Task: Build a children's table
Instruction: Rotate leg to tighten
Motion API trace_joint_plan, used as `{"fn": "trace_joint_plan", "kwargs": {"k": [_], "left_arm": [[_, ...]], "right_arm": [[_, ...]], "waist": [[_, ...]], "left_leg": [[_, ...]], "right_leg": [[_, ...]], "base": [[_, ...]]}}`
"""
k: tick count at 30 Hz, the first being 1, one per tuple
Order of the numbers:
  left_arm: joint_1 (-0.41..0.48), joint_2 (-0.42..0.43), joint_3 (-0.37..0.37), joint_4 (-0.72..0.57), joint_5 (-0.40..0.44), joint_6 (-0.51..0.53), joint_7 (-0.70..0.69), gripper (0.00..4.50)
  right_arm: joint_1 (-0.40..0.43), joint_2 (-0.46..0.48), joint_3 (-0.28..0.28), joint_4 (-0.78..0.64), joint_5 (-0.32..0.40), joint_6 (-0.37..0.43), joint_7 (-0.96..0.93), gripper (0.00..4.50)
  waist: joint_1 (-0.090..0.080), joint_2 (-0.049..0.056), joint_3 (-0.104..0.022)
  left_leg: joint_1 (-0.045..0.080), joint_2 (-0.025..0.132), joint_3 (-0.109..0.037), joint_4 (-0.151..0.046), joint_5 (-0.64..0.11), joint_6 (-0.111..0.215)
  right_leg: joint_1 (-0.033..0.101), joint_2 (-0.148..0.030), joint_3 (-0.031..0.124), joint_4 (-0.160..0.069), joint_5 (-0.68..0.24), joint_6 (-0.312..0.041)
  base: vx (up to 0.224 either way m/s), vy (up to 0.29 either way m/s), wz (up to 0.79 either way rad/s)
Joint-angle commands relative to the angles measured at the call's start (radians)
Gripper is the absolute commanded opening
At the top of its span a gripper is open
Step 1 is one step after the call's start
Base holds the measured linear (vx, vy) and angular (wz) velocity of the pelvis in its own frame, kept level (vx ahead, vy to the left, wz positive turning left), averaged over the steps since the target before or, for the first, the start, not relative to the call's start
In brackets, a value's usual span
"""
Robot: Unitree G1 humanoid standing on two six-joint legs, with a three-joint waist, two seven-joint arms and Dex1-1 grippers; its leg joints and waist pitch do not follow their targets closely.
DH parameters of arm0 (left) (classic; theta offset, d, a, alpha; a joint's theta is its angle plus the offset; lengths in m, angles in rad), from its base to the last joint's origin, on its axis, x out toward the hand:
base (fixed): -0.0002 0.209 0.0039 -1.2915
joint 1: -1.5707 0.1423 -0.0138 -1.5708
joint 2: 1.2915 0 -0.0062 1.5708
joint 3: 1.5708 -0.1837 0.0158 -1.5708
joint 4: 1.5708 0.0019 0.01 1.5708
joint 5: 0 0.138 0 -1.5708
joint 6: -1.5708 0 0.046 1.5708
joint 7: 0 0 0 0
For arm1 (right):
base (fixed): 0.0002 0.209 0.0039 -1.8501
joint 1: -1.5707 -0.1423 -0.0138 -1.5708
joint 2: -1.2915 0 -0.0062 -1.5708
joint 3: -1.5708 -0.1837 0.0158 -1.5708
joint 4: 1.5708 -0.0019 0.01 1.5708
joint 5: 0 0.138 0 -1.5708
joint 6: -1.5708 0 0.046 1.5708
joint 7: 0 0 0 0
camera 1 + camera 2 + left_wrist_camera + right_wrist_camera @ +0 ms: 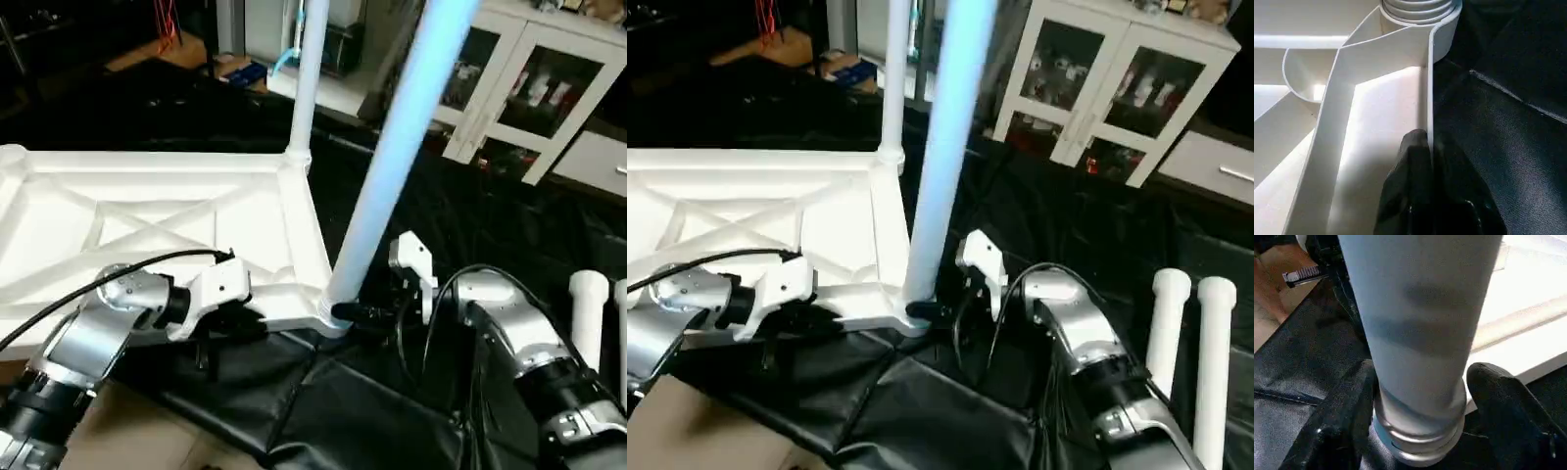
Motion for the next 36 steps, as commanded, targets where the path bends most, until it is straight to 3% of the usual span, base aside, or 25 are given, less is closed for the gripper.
{"fn": "trace_joint_plan", "kwargs": {"k": [1,5,10,15,19,20,21,22,23,26,27,28,29,31,34,35,36], "left_arm": [[0.008,-0.009,-0.035,-0.012,-0.006,0.014,-0.01,0.0],[0.006,-0.007,-0.036,-0.007,-0.005,0.012,-0.011,0.0],[0.002,-0.009,-0.037,-0.003,-0.005,0.011,-0.011,0.0],[-0.006,-0.028,-0.034,0.001,-0.009,0.025,0.007,0.0],[-0.039,-0.085,-0.027,0.039,0.017,0.067,0.101,0.0],[-0.069,-0.135,-0.022,0.078,0.036,0.101,0.173,0.0],[-0.069,-0.135,-0.022,0.078,0.036,0.101,0.173,0.0],[-0.1,-0.186,-0.017,0.112,0.058,0.137,0.251,0.0],[-0.116,-0.212,-0.015,0.129,0.068,0.156,0.289,0.0],[-0.181,-0.318,0.008,0.216,0.101,0.199,0.457,0.0],[-0.192,-0.336,0.01,0.232,0.107,0.2,0.486,0.0],[-0.215,-0.373,0.012,0.263,0.118,0.198,0.54,0.0],[-0.221,-0.383,0.012,0.27,0.118,0.199,0.548,0.0],[-0.24,-0.405,0.004,0.29,0.123,0.188,0.558,0.0],[-0.245,-0.396,-0.002,0.302,0.13,0.168,0.538,0.0],[-0.244,-0.386,-0.003,0.305,0.131,0.158,0.527,0.0],[-0.244,-0.38,-0.003,0.306,0.131,0.154,0.521,0.0]], "right_arm": [[-0.019,-0.006,-0.016,0.011,0.01,-0.002,0.01,2.89],[-0.02,-0.008,-0.023,0.024,0.012,-0.009,0.022,2.49],[-0.02,-0.004,-0.035,0.029,0.015,-0.004,0.023,2.23],[-0.011,0.035,-0.08,0.054,0.011,0.012,-0.091,2.13],[0.005,0.094,-0.1,0.111,-0.052,0.029,-0.316,2.1],[0.011,0.135,-0.101,0.149,-0.111,0.065,-0.491,2.09],[0.011,0.135,-0.101,0.149,-0.111,0.065,-0.491,2.09],[0.008,0.187,-0.122,0.196,-0.16,0.093,-0.702,2.09],[0.006,0.215,-0.14,0.215,-0.176,0.101,-0.806,2.09],[0.0,0.318,-0.206,0.263,-0.199,0.061,-1.107,2.07],[0.0,0.334,-0.209,0.267,-0.206,0.046,-1.141,2.06],[-0.003,0.365,-0.201,0.277,-0.225,0.014,-1.191,2.06],[-0.005,0.375,-0.199,0.279,-0.225,0.001,-1.195,2.06],[-0.02,0.411,-0.207,0.285,-0.203,-0.056,-1.186,2.05],[-0.033,0.462,-0.251,0.254,-0.083,-0.119,-1.019,2.04],[-0.026,0.452,-0.229,0.222,-0.085,-0.112,-0.961,2.04],[-0.021,0.442,-0.21,0.203,-0.097,-0.105,-0.935,2.38]], "waist": [[0.009,0.024,-0.061],[0.01,0.022,-0.06],[0.009,0.025,-0.06],[0.007,0.027,-0.057],[0.0,0.025,-0.054],[0.0,0.024,-0.054],[-0.002,0.024,-0.051],[-0.004,0.031,-0.048],[-0.007,0.029,-0.049],[-0.01,0.029,-0.051],[-0.007,0.028,-0.051],[-0.006,0.032,-0.049],[-0.005,0.033,-0.049],[-0.004,0.036,-0.053],[-0.007,0.039,-0.055],[-0.004,0.052,-0.055],[-0.005,0.045,-0.055]], "left_leg": [[0.026,0.051,-0.022,-0.081,-0.23,0.004],[0.025,0.051,-0.022,-0.082,-0.249,-0.001],[0.026,0.05,-0.024,-0.083,-0.265,-0.01],[0.026,0.05,-0.025,-0.085,-0.308,-0.025],[0.028,0.046,-0.031,-0.088,-0.366,-0.063],[0.03,0.046,-0.031,-0.087,-0.373,-0.067],[0.029,0.044,-0.033,-0.089,-0.384,-0.08],[0.035,0.045,-0.036,-0.091,-0.418,-0.09],[0.035,0.042,-0.036,-0.089,-0.432,-0.095],[0.04,0.039,-0.043,-0.088,-0.473,-0.112],[0.049,0.037,-0.042,-0.085,-0.497,-0.105],[0.051,0.034,-0.04,-0.083,-0.519,-0.093],[0.056,0.032,-0.04,-0.081,-0.532,-0.087],[0.047,0.034,-0.044,-0.087,-0.525,-0.067],[0.035,0.039,-0.045,-0.096,-0.508,-0.054],[0.038,0.038,-0.046,-0.096,-0.511,-0.053],[0.033,0.04,-0.043,-0.098,-0.488,-0.049]], "right_leg": [[0.042,-0.043,0.034,-0.048,-0.137,-0.247],[0.042,-0.044,0.034,-0.05,-0.16,-0.243],[0.042,-0.043,0.034,-0.051,-0.172,-0.239],[0.039,-0.044,0.036,-0.057,-0.228,-0.228],[0.032,-0.044,0.036,-0.068,-0.347,-0.189],[0.031,-0.045,0.036,-0.07,-0.365,-0.183],[0.028,-0.044,0.035,-0.074,-0.399,-0.168],[0.022,-0.045,0.036,-0.079,-0.45,-0.151],[0.019,-0.043,0.034,-0.083,-0.471,-0.142],[0.012,-0.044,0.029,-0.092,-0.539,-0.098],[0.004,-0.041,0.026,-0.099,-0.553,-0.083],[-0.001,-0.04,0.026,-0.107,-0.564,-0.074],[-0.005,-0.039,0.024,-0.112,-0.573,-0.068],[0.008,-0.042,0.021,-0.112,-0.551,-0.063],[0.016,-0.043,0.025,-0.102,-0.466,-0.083],[0.016,-0.042,0.026,-0.101,-0.453,-0.088],[0.02,-0.04,0.027,-0.099,-0.411,-0.1]], "base": [[0.0,0.0,0.0],[0.0,0.0,0.0],[0.0,0.0,0.0],[0.0,0.0,0.0],[0.0,0.0,0.0],[0.0,0.0,0.0],[0.0,0.0,0.0],[0.0,0.0,0.0],[0.0,0.0,0.0],[0.0,0.0,0.0],[0.0,0.0,0.0],[0.0,0.0,0.0],[0.0,0.0,0.0],[0.0,0.0,0.0],[0.0,0.0,0.0],[0.0,0.0,0.0],[0.0,0.0,0.0]]}}
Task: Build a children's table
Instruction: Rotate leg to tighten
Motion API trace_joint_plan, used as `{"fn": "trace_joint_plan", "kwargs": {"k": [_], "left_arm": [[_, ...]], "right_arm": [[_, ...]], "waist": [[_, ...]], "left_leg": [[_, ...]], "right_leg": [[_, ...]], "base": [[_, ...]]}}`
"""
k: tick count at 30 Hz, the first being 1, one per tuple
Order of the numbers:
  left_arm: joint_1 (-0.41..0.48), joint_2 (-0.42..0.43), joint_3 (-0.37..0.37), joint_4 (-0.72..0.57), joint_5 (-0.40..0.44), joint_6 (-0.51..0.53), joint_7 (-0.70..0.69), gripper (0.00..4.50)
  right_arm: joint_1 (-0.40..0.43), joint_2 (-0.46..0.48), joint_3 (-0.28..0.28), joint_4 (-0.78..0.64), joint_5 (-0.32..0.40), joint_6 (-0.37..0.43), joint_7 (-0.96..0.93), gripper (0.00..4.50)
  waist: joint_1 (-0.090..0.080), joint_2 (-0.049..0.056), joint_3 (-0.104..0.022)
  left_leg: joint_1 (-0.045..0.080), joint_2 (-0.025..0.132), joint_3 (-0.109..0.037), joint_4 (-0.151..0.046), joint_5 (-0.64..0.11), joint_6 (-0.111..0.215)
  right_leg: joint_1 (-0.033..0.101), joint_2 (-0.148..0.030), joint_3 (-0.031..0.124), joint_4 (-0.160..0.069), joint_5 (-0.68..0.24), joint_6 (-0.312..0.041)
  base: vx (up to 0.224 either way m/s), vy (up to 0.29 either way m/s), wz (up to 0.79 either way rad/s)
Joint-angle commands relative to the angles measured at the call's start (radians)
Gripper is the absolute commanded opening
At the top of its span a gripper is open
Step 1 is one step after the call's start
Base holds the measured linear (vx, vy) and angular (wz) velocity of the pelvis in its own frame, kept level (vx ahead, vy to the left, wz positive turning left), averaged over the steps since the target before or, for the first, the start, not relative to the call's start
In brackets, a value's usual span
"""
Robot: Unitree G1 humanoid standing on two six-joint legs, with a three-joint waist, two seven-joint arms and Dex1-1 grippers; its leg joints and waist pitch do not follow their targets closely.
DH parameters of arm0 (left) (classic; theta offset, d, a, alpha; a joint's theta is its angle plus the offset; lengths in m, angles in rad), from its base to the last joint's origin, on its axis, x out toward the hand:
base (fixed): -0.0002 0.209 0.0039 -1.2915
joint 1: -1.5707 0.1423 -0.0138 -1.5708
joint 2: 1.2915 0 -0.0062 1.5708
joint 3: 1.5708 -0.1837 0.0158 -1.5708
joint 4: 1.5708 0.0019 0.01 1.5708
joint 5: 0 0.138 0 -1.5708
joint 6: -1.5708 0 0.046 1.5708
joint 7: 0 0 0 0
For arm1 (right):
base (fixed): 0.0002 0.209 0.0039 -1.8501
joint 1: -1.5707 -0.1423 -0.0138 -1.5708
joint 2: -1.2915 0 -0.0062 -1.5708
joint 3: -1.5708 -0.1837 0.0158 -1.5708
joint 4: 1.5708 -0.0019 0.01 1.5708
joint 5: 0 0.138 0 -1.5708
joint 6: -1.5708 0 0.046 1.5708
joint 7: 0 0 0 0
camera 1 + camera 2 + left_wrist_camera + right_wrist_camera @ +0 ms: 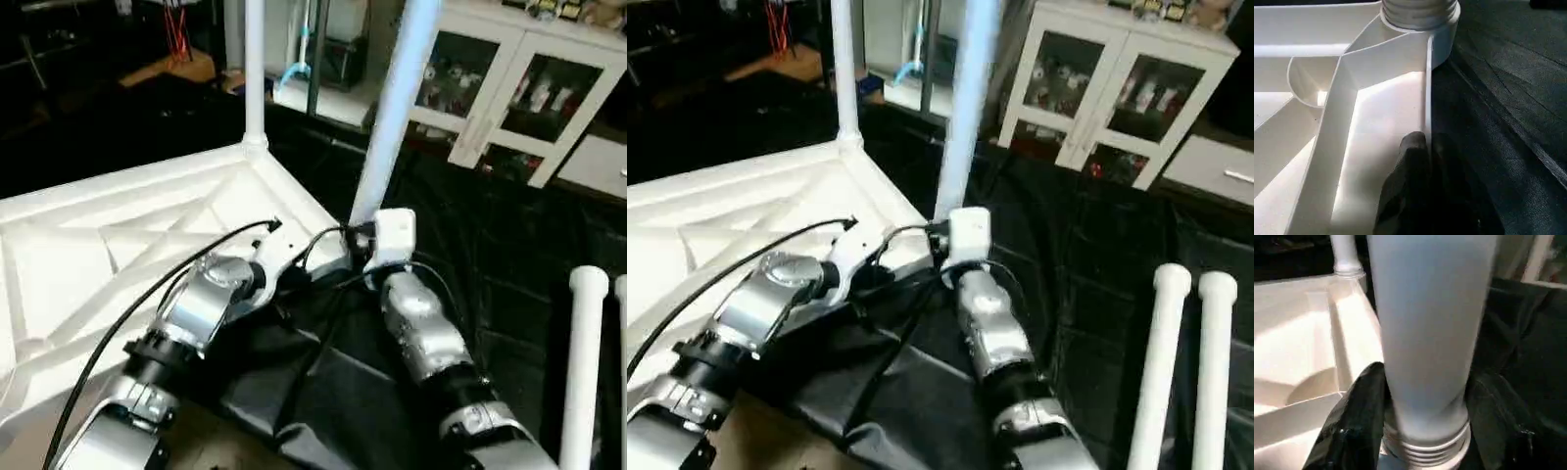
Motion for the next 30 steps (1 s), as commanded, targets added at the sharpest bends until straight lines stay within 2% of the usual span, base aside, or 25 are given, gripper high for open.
{"fn": "trace_joint_plan", "kwargs": {"k": [1,4,5,7,8,9,10,11,12,13,15,16,17,18,19,20,21,24,27,30], "left_arm": [[-0.023,0.007,0.018,0.016,0.005,-0.058,0.033,0.0],[-0.019,0.025,0.011,0.024,0.003,-0.09,-0.001,0.0],[-0.013,0.039,0.005,0.021,0.0,-0.107,-0.025,0.0],[-0.003,0.062,-0.003,0.016,-0.001,-0.115,-0.057,0.0],[0.003,0.074,-0.008,0.014,-0.001,-0.126,-0.076,0.0],[0.039,0.134,-0.044,-0.014,-0.011,-0.221,-0.198,0.0],[0.083,0.192,-0.067,-0.066,-0.043,-0.247,-0.321,0.0],[0.092,0.205,-0.07,-0.077,-0.05,-0.248,-0.344,0.0],[0.104,0.221,-0.073,-0.09,-0.057,-0.251,-0.368,0.0],[0.117,0.235,-0.069,-0.102,-0.071,-0.248,-0.392,0.0],[0.135,0.251,-0.064,-0.118,-0.09,-0.257,-0.418,0.0],[0.147,0.254,-0.057,-0.131,-0.104,-0.26,-0.428,0.0],[0.149,0.255,-0.055,-0.133,-0.107,-0.26,-0.43,0.0],[0.152,0.258,-0.053,-0.139,-0.112,-0.261,-0.436,0.0],[0.153,0.26,-0.051,-0.142,-0.119,-0.262,-0.44,0.0],[0.154,0.261,-0.049,-0.146,-0.126,-0.262,-0.443,0.0],[0.155,0.262,-0.048,-0.148,-0.131,-0.266,-0.449,0.0],[0.154,0.26,-0.044,-0.152,-0.139,-0.27,-0.459,0.0],[0.152,0.268,-0.044,-0.145,-0.142,-0.292,-0.473,0.0],[0.152,0.267,-0.04,-0.146,-0.141,-0.295,-0.484,0.0]], "right_arm": [[0.027,0.005,0.05,-0.038,0.015,0.015,0.101,2.71],[0.048,-0.022,0.068,-0.093,0.017,-0.013,0.125,2.72],[0.053,-0.036,0.069,-0.115,0.027,-0.006,0.144,2.85],[0.06,-0.057,0.066,-0.15,0.07,0.04,0.219,2.85],[0.063,-0.069,0.065,-0.165,0.09,0.063,0.258,3.03],[0.07,-0.142,0.096,-0.202,0.102,0.096,0.39,3.11],[0.082,-0.223,0.13,-0.231,0.098,0.109,0.525,3.17],[0.085,-0.243,0.136,-0.236,0.095,0.109,0.562,3.17],[0.089,-0.274,0.144,-0.242,0.093,0.108,0.615,3.17],[0.095,-0.313,0.152,-0.25,0.091,0.108,0.678,3.17],[0.101,-0.366,0.154,-0.257,0.093,0.11,0.762,3.17],[0.103,-0.399,0.151,-0.261,0.101,0.12,0.81,3.17],[0.102,-0.41,0.15,-0.261,0.104,0.12,0.826,3.17],[0.102,-0.423,0.146,-0.263,0.115,0.132,0.849,3.17],[0.103,-0.435,0.144,-0.27,0.125,0.142,0.868,3.17],[0.106,-0.448,0.142,-0.278,0.136,0.152,0.887,3.17],[0.109,-0.459,0.142,-0.292,0.152,0.169,0.906,3.17],[0.117,-0.481,0.151,-0.326,0.182,0.199,0.954,3.17],[0.117,-0.496,0.16,-0.338,0.202,0.221,1.01,3.17],[0.112,-0.486,0.15,-0.326,0.196,0.226,1.042,3.0]], "waist": [[-0.004,0.017,-0.054],[-0.002,0.016,-0.053],[-0.002,0.017,-0.054],[-0.004,0.017,-0.058],[-0.002,0.017,-0.06],[0.002,0.016,-0.059],[0.003,0.015,-0.062],[0.004,0.018,-0.062],[0.006,0.022,-0.063],[0.008,0.023,-0.066],[0.015,0.019,-0.065],[0.021,0.018,-0.064],[0.026,0.038,-0.064],[0.025,0.028,-0.062],[0.027,0.023,-0.059],[0.026,0.018,-0.059],[0.028,0.021,-0.056],[0.028,0.021,-0.05],[0.025,0.02,-0.053],[0.026,0.021,-0.053]], "left_leg": [[0.021,0.046,-0.034,-0.095,-0.459,-0.039],[0.015,0.045,-0.032,-0.094,-0.434,-0.029],[0.012,0.045,-0.034,-0.096,-0.423,-0.028],[0.009,0.048,-0.032,-0.094,-0.392,-0.021],[0.011,0.047,-0.031,-0.092,-0.378,-0.017],[0.011,0.048,-0.029,-0.092,-0.359,-0.004],[0.001,0.051,-0.032,-0.092,-0.319,0.011],[-0.003,0.052,-0.031,-0.091,-0.295,0.016],[0.011,0.054,-0.024,-0.086,-0.267,0.026],[0.017,0.052,-0.017,-0.079,-0.244,0.039],[0.012,0.051,-0.015,-0.079,-0.192,0.06],[0.015,0.054,-0.013,-0.078,-0.177,0.064],[0.02,0.054,-0.014,-0.079,-0.175,0.059],[0.023,0.055,-0.01,-0.079,-0.19,0.055],[0.019,0.053,-0.011,-0.082,-0.217,0.049],[0.02,0.054,-0.011,-0.083,-0.236,0.046],[0.021,0.054,-0.013,-0.085,-0.268,0.034],[0.028,0.056,-0.016,-0.09,-0.351,0.003],[0.026,0.056,-0.021,-0.091,-0.366,-0.006],[0.025,0.056,-0.02,-0.091,-0.345,-0.005]], "right_leg": [[0.014,-0.041,0.028,-0.077,-0.367,-0.123],[0.019,-0.045,0.029,-0.077,-0.37,-0.13],[0.023,-0.044,0.028,-0.077,-0.379,-0.124],[0.025,-0.046,0.031,-0.07,-0.343,-0.139],[0.026,-0.044,0.03,-0.069,-0.323,-0.145],[0.026,-0.043,0.031,-0.068,-0.294,-0.16],[0.041,-0.045,0.03,-0.059,-0.245,-0.169],[0.044,-0.045,0.029,-0.053,-0.212,-0.177],[0.032,-0.042,0.03,-0.049,-0.149,-0.208],[0.032,-0.038,0.03,-0.04,-0.081,-0.244],[0.04,-0.04,0.03,-0.034,-0.031,-0.264],[0.04,-0.042,0.03,-0.033,-0.022,-0.273],[0.039,-0.042,0.03,-0.031,-0.018,-0.278],[0.036,-0.038,0.029,-0.035,-0.019,-0.284],[0.041,-0.039,0.03,-0.038,-0.063,-0.278],[0.04,-0.041,0.031,-0.041,-0.094,-0.273],[0.038,-0.043,0.033,-0.047,-0.159,-0.258],[0.029,-0.044,0.035,-0.062,-0.298,-0.218],[0.028,-0.045,0.034,-0.065,-0.333,-0.197],[0.028,-0.045,0.035,-0.063,-0.302,-0.204]], "base": [[0.0,0.0,0.0],[0.0,0.0,0.0],[0.0,0.0,0.0],[0.0,0.0,0.0],[0.0,0.0,0.0],[0.0,0.0,0.0],[0.054,-0.013,-0.05],[0.054,-0.013,-0.05],[0.074,-0.011,0.0],[0.066,-0.01,0.05],[0.033,-0.005,0.02],[0.0,0.0,0.0],[0.0,0.0,0.0],[0.0,0.0,0.0],[0.0,0.0,0.0],[0.0,0.0,0.0],[0.0,0.0,0.0],[0.0,0.0,0.0],[0.0,0.0,0.0],[0.0,0.0,0.0]]}}
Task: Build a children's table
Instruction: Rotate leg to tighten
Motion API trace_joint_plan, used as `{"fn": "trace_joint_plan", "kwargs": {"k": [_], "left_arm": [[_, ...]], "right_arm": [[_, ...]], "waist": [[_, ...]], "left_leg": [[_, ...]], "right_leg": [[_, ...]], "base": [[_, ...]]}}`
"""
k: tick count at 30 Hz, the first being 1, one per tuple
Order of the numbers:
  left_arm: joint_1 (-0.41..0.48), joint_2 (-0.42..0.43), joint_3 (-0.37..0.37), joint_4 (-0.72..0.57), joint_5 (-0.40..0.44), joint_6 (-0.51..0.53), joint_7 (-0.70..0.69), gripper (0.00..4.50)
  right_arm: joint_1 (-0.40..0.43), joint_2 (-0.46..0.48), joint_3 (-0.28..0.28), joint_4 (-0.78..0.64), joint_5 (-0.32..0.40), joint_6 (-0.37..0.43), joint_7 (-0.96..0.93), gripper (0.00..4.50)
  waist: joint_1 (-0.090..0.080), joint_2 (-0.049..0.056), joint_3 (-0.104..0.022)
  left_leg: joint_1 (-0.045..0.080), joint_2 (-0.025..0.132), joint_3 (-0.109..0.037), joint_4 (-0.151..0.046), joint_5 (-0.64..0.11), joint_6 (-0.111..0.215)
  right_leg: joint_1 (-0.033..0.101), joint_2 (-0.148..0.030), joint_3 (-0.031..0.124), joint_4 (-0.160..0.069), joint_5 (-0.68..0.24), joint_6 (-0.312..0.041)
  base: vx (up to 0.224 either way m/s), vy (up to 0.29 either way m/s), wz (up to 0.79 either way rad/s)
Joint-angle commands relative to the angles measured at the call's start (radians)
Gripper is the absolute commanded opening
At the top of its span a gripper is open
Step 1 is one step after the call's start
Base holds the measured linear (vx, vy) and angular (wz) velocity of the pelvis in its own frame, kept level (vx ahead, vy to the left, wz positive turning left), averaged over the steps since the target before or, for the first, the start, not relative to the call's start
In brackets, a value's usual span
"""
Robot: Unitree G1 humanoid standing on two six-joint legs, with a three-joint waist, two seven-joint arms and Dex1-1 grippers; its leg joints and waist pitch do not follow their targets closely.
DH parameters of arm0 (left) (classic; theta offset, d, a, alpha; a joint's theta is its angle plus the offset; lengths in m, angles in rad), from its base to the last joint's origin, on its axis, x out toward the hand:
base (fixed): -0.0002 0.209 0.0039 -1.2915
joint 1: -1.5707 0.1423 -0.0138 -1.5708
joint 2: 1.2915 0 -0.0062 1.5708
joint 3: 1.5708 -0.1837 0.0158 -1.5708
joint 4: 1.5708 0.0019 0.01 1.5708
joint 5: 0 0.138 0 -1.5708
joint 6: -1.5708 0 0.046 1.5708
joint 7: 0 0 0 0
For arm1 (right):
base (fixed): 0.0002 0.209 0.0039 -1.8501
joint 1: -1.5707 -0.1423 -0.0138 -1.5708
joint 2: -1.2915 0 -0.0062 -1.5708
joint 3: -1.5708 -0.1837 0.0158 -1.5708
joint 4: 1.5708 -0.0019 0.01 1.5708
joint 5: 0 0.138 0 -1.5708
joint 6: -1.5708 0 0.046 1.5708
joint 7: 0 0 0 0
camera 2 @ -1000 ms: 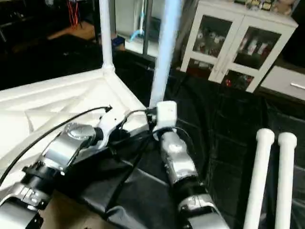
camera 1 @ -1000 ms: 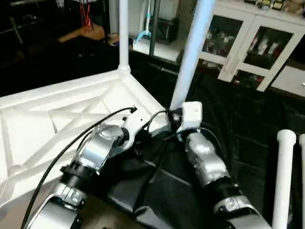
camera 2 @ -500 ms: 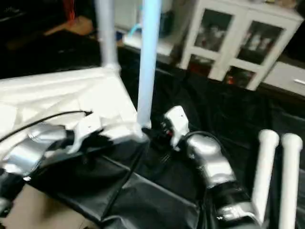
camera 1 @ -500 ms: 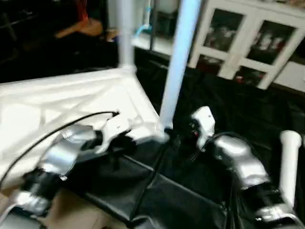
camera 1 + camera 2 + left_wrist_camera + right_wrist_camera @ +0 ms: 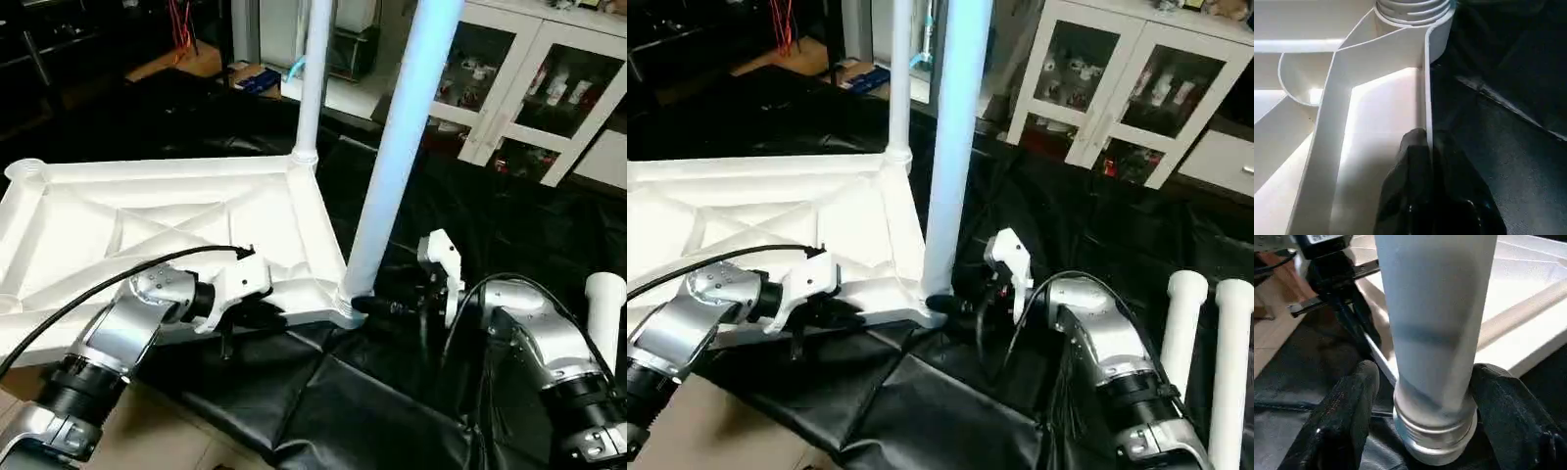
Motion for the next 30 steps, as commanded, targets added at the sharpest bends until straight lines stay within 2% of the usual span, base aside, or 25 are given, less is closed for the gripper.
{"fn": "trace_joint_plan", "kwargs": {"k": [1,3,5,7,8,11,13,15,18,19,20,21,22,23,24,25,26,27,28,29,30], "left_arm": [[0.007,-0.011,-0.023,-0.011,-0.03,-0.018,-0.022,0.0],[0.007,-0.012,-0.024,-0.012,-0.03,-0.017,-0.023,0.0],[0.007,-0.013,-0.025,-0.012,-0.029,-0.017,-0.027,0.0],[0.007,-0.014,-0.024,-0.01,-0.027,-0.019,-0.03,0.0],[0.007,-0.014,-0.024,-0.01,-0.027,-0.019,-0.03,0.0],[0.006,-0.016,-0.024,-0.008,-0.026,-0.019,-0.031,0.0],[0.005,-0.022,-0.019,-0.007,-0.024,-0.01,-0.022,0.0],[0.002,-0.03,-0.016,-0.003,-0.018,0.005,0.0,0.0],[-0.028,-0.094,0.005,0.046,0.027,0.099,0.153,0.0],[-0.034,-0.111,0.013,0.054,0.028,0.122,0.18,0.0],[-0.038,-0.125,0.018,0.059,0.03,0.135,0.203,0.0],[-0.056,-0.173,0.035,0.077,0.04,0.187,0.283,0.0],[-0.066,-0.2,0.045,0.087,0.046,0.217,0.331,0.0],[-0.09,-0.26,0.067,0.12,0.065,0.247,0.444,0.0],[-0.092,-0.266,0.069,0.124,0.067,0.247,0.455,0.0],[-0.113,-0.317,0.08,0.154,0.078,0.249,0.536,0.0],[-0.124,-0.341,0.082,0.165,0.081,0.246,0.566,0.0],[-0.132,-0.361,0.08,0.171,0.082,0.248,0.581,0.0],[-0.136,-0.368,0.075,0.168,0.078,0.252,0.573,0.0],[-0.138,-0.369,0.072,0.166,0.076,0.25,0.566,0.0],[-0.14,-0.368,0.07,0.166,0.076,0.247,0.56,0.0]], "right_arm": [[-0.008,0.004,-0.002,-0.01,0.003,0.011,0.028,3.0],[-0.004,0.01,0.002,-0.016,0.007,0.015,0.028,2.73],[0.001,0.013,0.01,-0.021,0.01,0.018,0.025,2.62],[0.002,0.016,0.01,-0.021,0.013,0.025,0.02,2.54],[0.002,0.016,0.01,-0.02,0.013,0.025,0.02,2.28],[-0.001,0.026,0.001,-0.007,0.011,0.031,0.008,2.11],[-0.003,0.044,-0.013,0.012,-0.004,0.027,-0.04,2.0],[-0.007,0.07,-0.026,0.047,-0.041,0.01,-0.133,1.98],[-0.003,0.16,-0.049,0.096,-0.115,0.051,-0.407,1.95],[-0.002,0.185,-0.061,0.104,-0.12,0.067,-0.468,1.95],[-0.004,0.203,-0.07,0.11,-0.126,0.076,-0.517,1.94],[-0.005,0.257,-0.09,0.13,-0.163,0.11,-0.683,1.94],[-0.005,0.285,-0.098,0.142,-0.189,0.13,-0.778,1.93],[0.0,0.351,-0.126,0.163,-0.227,0.118,-0.967,1.93],[0.0,0.359,-0.129,0.166,-0.229,0.113,-0.986,1.93],[0.004,0.422,-0.146,0.185,-0.248,0.07,-1.11,1.93],[0.001,0.451,-0.141,0.196,-0.252,0.055,-1.139,1.93],[-0.005,0.476,-0.132,0.209,-0.25,0.037,-1.146,1.92],[-0.015,0.49,-0.136,0.218,-0.233,0.01,-1.125,1.92],[-0.02,0.499,-0.146,0.221,-0.214,-0.011,-1.109,1.91],[-0.023,0.505,-0.156,0.217,-0.197,-0.024,-1.091,1.91]], "waist": [[-0.002,0.012,-0.055],[-0.001,0.011,-0.056],[0.0,0.014,-0.058],[-0.001,0.013,-0.058],[-0.001,0.012,-0.058],[-0.001,0.015,-0.058],[-0.003,0.011,-0.057],[-0.005,0.011,-0.054],[-0.012,0.01,-0.051],[-0.014,0.011,-0.048],[-0.018,0.011,-0.049],[-0.026,0.015,-0.048],[-0.027,0.012,-0.047],[-0.037,0.012,-0.046],[-0.04,0.012,-0.045],[-0.038,0.018,-0.046],[-0.041,0.018,-0.044],[-0.044,0.016,-0.043],[-0.047,0.02,-0.044],[-0.049,0.025,-0.044],[-0.049,0.025,-0.044]], "left_leg": [[0.019,0.053,-0.024,-0.082,-0.332,-0.007],[0.018,0.052,-0.023,-0.081,-0.317,-0.003],[0.016,0.052,-0.024,-0.081,-0.298,0.001],[0.016,0.052,-0.022,-0.08,-0.291,0.003],[0.015,0.052,-0.023,-0.08,-0.291,0.004],[0.018,0.053,-0.023,-0.081,-0.298,0.0],[0.016,0.052,-0.023,-0.081,-0.306,-0.002],[0.018,0.052,-0.023,-0.082,-0.324,-0.011],[0.015,0.051,-0.026,-0.086,-0.351,-0.033],[0.022,0.049,-0.027,-0.086,-0.376,-0.053],[0.022,0.047,-0.033,-0.087,-0.405,-0.066],[0.018,0.048,-0.037,-0.091,-0.422,-0.077],[0.022,0.047,-0.039,-0.091,-0.432,-0.083],[0.028,0.042,-0.039,-0.086,-0.478,-0.088],[0.029,0.041,-0.04,-0.086,-0.484,-0.088],[0.033,0.039,-0.044,-0.084,-0.508,-0.083],[0.039,0.038,-0.041,-0.082,-0.527,-0.08],[0.051,0.033,-0.046,-0.076,-0.569,-0.07],[0.047,0.035,-0.052,-0.084,-0.587,-0.063],[0.04,0.038,-0.057,-0.091,-0.604,-0.062],[0.04,0.038,-0.057,-0.091,-0.604,-0.062]], "right_leg": [[0.03,-0.044,0.034,-0.068,-0.295,-0.204],[0.031,-0.044,0.035,-0.066,-0.272,-0.211],[0.034,-0.044,0.034,-0.063,-0.253,-0.217],[0.035,-0.044,0.034,-0.062,-0.237,-0.222],[0.035,-0.043,0.033,-0.061,-0.237,-0.223],[0.034,-0.044,0.033,-0.062,-0.24,-0.224],[0.034,-0.045,0.034,-0.063,-0.258,-0.221],[0.03,-0.046,0.034,-0.067,-0.293,-0.213],[0.028,-0.044,0.033,-0.071,-0.356,-0.189],[0.02,-0.044,0.033,-0.078,-0.408,-0.174],[0.02,-0.047,0.031,-0.082,-0.465,-0.153],[0.018,-0.045,0.031,-0.082,-0.486,-0.138],[0.017,-0.044,0.028,-0.087,-0.497,-0.13],[0.005,-0.044,0.027,-0.097,-0.565,-0.103],[0.003,-0.045,0.026,-0.103,-0.586,-0.094],[0.001,-0.046,0.022,-0.11,-0.624,-0.069],[-0.009,-0.044,0.021,-0.12,-0.638,-0.061],[-0.012,-0.039,0.006,-0.132,-0.672,-0.041],[-0.001,-0.039,0.0,-0.132,-0.655,-0.033],[0.004,-0.038,0.001,-0.129,-0.626,-0.032],[0.004,-0.038,0.001,-0.129,-0.626,-0.032]], "base": [[0.0,0.0,0.0],[0.0,0.0,0.0],[0.0,0.0,0.0],[0.0,0.0,0.0],[0.0,0.0,0.0],[0.0,0.0,0.0],[0.0,0.0,0.0],[0.0,0.0,0.0],[0.0,0.0,0.0],[0.0,0.0,0.0],[0.0,0.0,0.0],[0.0,0.0,0.0],[0.0,0.0,0.0],[0.0,0.0,0.0],[0.0,0.0,0.0],[0.0,0.0,0.0],[0.0,0.0,0.0],[0.0,0.0,0.0],[0.0,0.0,0.0],[0.0,0.0,0.0],[0.0,0.0,0.0]]}}
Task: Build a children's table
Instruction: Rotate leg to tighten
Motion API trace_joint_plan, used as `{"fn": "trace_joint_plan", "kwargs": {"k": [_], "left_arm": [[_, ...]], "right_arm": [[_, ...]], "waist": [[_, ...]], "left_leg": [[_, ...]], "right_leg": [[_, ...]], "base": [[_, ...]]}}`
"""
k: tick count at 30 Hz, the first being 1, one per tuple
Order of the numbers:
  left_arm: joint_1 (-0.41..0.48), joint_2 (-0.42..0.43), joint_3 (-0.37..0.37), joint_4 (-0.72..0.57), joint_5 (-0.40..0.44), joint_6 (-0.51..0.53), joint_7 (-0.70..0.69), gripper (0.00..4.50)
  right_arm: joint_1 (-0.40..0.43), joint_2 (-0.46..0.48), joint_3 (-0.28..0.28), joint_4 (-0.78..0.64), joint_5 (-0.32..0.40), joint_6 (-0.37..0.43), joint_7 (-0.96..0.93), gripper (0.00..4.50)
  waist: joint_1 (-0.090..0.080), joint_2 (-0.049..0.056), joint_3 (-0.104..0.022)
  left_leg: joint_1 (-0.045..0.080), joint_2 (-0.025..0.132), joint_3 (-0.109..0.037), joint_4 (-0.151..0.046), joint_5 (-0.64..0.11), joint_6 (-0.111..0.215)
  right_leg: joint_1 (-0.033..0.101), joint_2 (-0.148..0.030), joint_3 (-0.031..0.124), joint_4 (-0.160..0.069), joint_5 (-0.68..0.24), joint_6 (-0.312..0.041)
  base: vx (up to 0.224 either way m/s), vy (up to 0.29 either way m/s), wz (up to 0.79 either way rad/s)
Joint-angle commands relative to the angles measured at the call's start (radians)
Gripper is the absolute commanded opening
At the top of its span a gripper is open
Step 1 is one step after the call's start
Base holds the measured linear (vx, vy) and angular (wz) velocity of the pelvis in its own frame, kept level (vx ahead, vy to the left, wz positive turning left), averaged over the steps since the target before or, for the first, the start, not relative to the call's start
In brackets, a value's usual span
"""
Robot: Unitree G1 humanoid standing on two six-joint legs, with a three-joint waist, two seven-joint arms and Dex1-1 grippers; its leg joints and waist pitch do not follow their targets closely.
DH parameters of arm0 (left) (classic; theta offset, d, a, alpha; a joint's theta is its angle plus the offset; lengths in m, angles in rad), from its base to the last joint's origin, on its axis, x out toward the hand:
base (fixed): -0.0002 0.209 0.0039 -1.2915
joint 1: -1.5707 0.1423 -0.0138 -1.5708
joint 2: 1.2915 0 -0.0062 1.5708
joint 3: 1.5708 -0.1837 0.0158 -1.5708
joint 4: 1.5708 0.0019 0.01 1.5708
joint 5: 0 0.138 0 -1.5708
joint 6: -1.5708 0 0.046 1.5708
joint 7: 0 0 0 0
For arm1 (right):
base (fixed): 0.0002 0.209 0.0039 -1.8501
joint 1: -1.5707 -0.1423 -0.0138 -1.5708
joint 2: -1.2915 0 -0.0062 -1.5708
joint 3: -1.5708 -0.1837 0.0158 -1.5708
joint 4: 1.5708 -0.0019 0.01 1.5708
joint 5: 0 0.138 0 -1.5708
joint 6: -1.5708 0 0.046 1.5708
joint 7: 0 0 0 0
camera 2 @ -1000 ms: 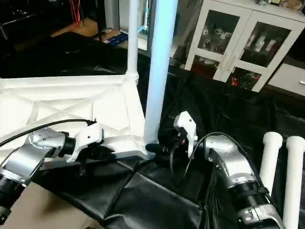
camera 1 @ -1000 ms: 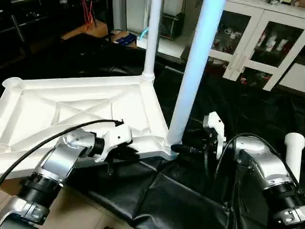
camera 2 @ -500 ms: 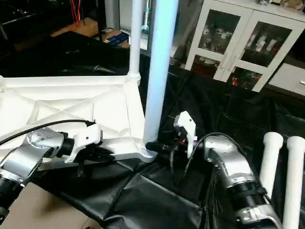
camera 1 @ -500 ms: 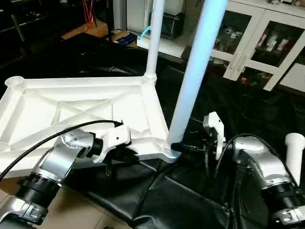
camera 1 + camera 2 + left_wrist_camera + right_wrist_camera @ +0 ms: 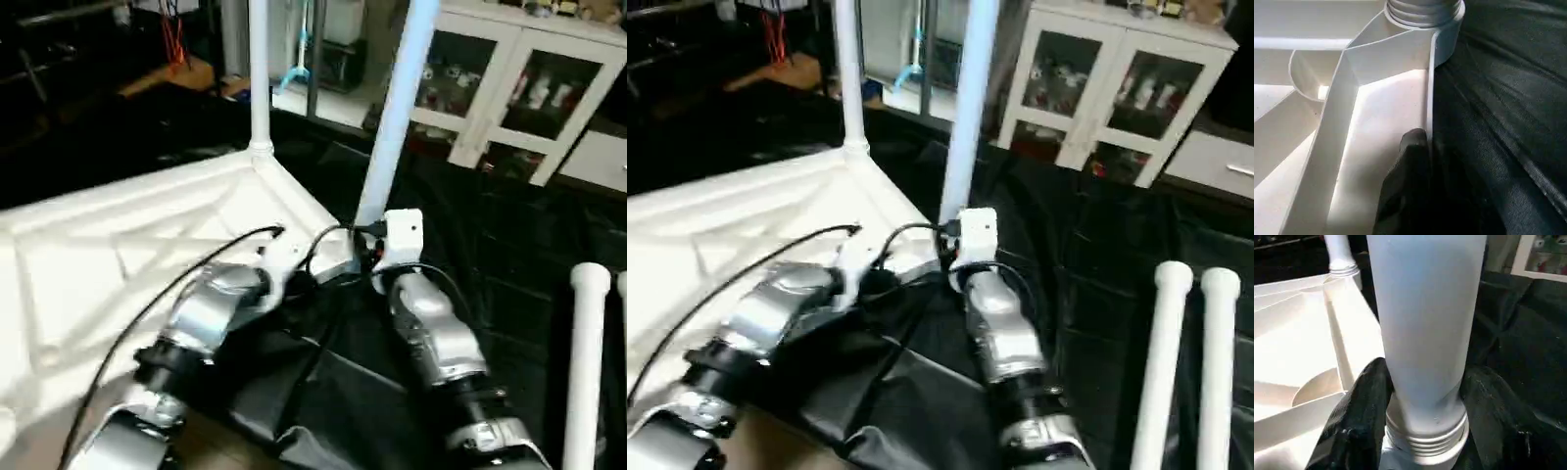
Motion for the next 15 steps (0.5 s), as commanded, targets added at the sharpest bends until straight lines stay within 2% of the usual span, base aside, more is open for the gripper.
{"fn": "trace_joint_plan", "kwargs": {"k": [1,2,3,4,5,7,8,10,11,13,15], "left_arm": [[-0.021,-0.015,0.021,0.0,-0.021,-0.022,0.038,0.0],[-0.022,-0.009,0.021,0.002,-0.018,-0.028,0.032,0.0],[-0.022,-0.003,0.021,0.003,-0.017,-0.029,0.028,0.0],[-0.021,0.009,0.02,0.001,-0.013,-0.03,0.019,0.0],[-0.018,0.019,0.018,-0.001,-0.012,-0.036,0.009,0.0],[-0.014,0.032,0.014,-0.005,-0.011,-0.037,-0.004,0.0],[-0.001,0.059,0.0,-0.013,-0.012,-0.063,-0.053,0.0],[0.014,0.089,-0.006,-0.025,-0.016,-0.06,-0.094,0.0],[0.031,0.125,-0.02,-0.038,-0.021,-0.086,-0.15,0.0],[0.051,0.164,-0.028,-0.06,-0.033,-0.09,-0.21,0.0],[0.064,0.189,-0.033,-0.078,-0.048,-0.094,-0.259,0.0]], "right_arm": [[0.035,0.024,-0.03,0.058,0.076,-0.006,0.085,1.91],[0.038,0.024,-0.027,0.035,0.089,-0.013,0.132,1.91],[0.043,0.019,-0.021,0.015,0.092,-0.007,0.161,2.26],[0.055,0.004,-0.002,-0.024,0.089,0.017,0.203,2.26],[0.066,-0.011,0.008,-0.048,0.077,0.016,0.209,2.47],[0.077,-0.032,0.019,-0.072,0.061,0.006,0.211,2.61],[0.086,-0.055,0.015,-0.101,0.079,0.024,0.235,2.71],[0.094,-0.093,0.014,-0.137,0.123,0.077,0.313,2.92],[0.094,-0.155,0.015,-0.162,0.165,0.183,0.398,2.92],[0.099,-0.257,0.053,-0.192,0.166,0.203,0.543,3.03],[0.105,-0.327,0.074,-0.214,0.167,0.189,0.653,3.03]], "waist": [[-0.015,0.012,-0.038],[-0.015,0.011,-0.04],[-0.014,0.009,-0.042],[-0.009,0.01,-0.043],[-0.003,0.007,-0.045],[-0.001,0.003,-0.044],[0.002,0.005,-0.045],[-0.001,0.006,-0.048],[-0.001,0.004,-0.05],[0.003,0.006,-0.05],[0.009,0.003,-0.05]], "left_leg": [[0.03,0.044,-0.046,-0.098,-0.612,-0.058],[0.029,0.045,-0.044,-0.099,-0.606,-0.056],[0.021,0.047,-0.043,-0.101,-0.579,-0.05],[0.015,0.047,-0.04,-0.103,-0.532,-0.043],[0.012,0.047,-0.033,-0.101,-0.483,-0.033],[0.008,0.045,-0.029,-0.099,-0.452,-0.022],[0.005,0.045,-0.028,-0.099,-0.429,-0.012],[-0.001,0.046,-0.03,-0.099,-0.411,-0.005],[-0.007,0.049,-0.031,-0.1,-0.378,-0.005],[0.001,0.052,-0.025,-0.094,-0.346,0.01],[0.003,0.051,-0.017,-0.087,-0.324,0.02]], "right_leg": [[0.001,-0.041,0.012,-0.095,-0.558,-0.061],[0.003,-0.043,0.014,-0.095,-0.531,-0.069],[0.007,-0.042,0.018,-0.088,-0.478,-0.088],[0.012,-0.042,0.025,-0.081,-0.424,-0.105],[0.012,-0.044,0.032,-0.075,-0.375,-0.124],[0.014,-0.046,0.034,-0.074,-0.367,-0.136],[0.018,-0.049,0.035,-0.074,-0.378,-0.137],[0.025,-0.049,0.034,-0.071,-0.382,-0.137],[0.03,-0.049,0.033,-0.066,-0.349,-0.141],[0.028,-0.045,0.034,-0.059,-0.285,-0.172],[0.025,-0.046,0.038,-0.056,-0.252,-0.197]], "base": [[0.0,0.0,0.0],[0.0,0.0,0.0],[0.0,0.0,0.0],[0.0,0.0,0.0],[0.0,0.0,0.0],[0.0,0.0,0.0],[0.0,0.0,0.0],[0.0,0.0,0.0],[0.0,0.0,0.0],[0.0,0.0,0.0],[0.027,-0.01,0.04]]}}
